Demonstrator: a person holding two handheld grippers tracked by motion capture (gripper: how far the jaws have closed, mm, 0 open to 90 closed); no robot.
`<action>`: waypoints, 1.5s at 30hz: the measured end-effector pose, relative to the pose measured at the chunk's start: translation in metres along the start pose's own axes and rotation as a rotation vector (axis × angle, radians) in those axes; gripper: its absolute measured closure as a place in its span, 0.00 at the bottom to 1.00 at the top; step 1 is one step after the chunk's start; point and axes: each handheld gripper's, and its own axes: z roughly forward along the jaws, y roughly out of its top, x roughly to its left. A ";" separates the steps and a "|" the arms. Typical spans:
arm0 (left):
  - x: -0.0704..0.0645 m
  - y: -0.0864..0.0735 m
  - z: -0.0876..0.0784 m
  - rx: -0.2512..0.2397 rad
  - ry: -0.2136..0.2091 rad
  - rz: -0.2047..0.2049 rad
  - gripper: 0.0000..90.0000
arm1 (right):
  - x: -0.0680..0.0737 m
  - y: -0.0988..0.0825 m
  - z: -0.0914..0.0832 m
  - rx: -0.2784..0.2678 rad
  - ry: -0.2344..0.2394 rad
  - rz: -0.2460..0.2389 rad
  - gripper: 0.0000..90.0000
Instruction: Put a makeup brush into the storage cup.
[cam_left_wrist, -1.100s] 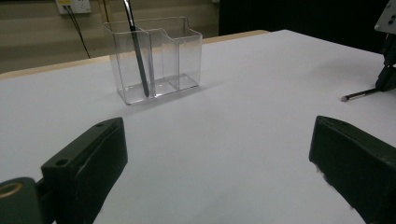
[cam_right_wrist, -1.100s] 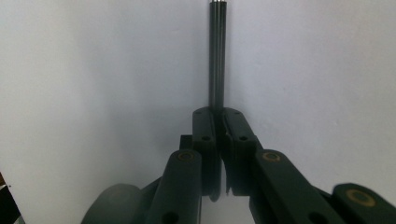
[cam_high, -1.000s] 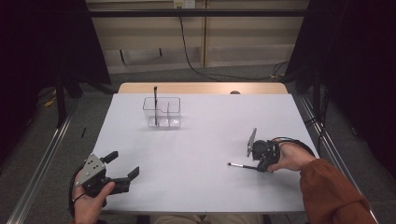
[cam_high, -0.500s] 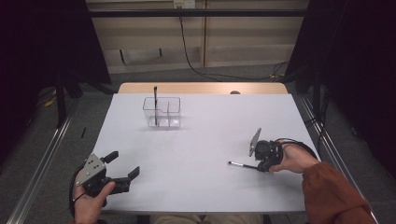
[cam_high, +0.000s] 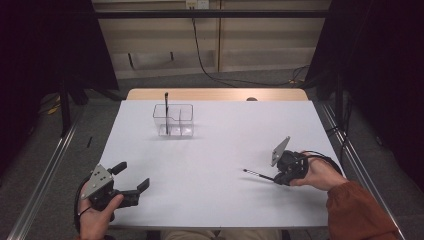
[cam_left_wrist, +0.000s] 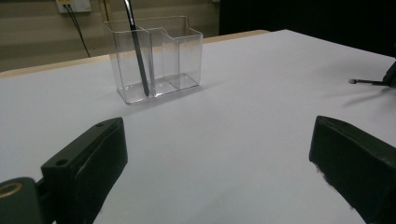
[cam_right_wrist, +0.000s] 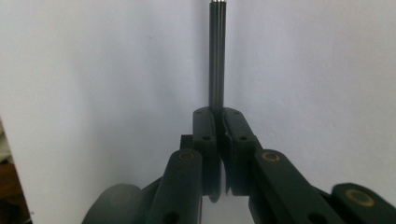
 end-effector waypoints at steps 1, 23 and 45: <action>0.000 0.000 0.000 0.002 0.001 0.000 0.05 | 0.001 0.000 -0.001 -0.009 -0.004 0.003 0.94; -0.001 0.000 0.000 0.004 -0.001 0.008 0.05 | 0.012 -0.015 -0.001 -0.258 -0.063 0.183 0.94; -0.001 0.001 0.000 0.002 -0.008 0.014 0.05 | 0.022 -0.025 -0.009 -0.615 -0.151 0.306 0.94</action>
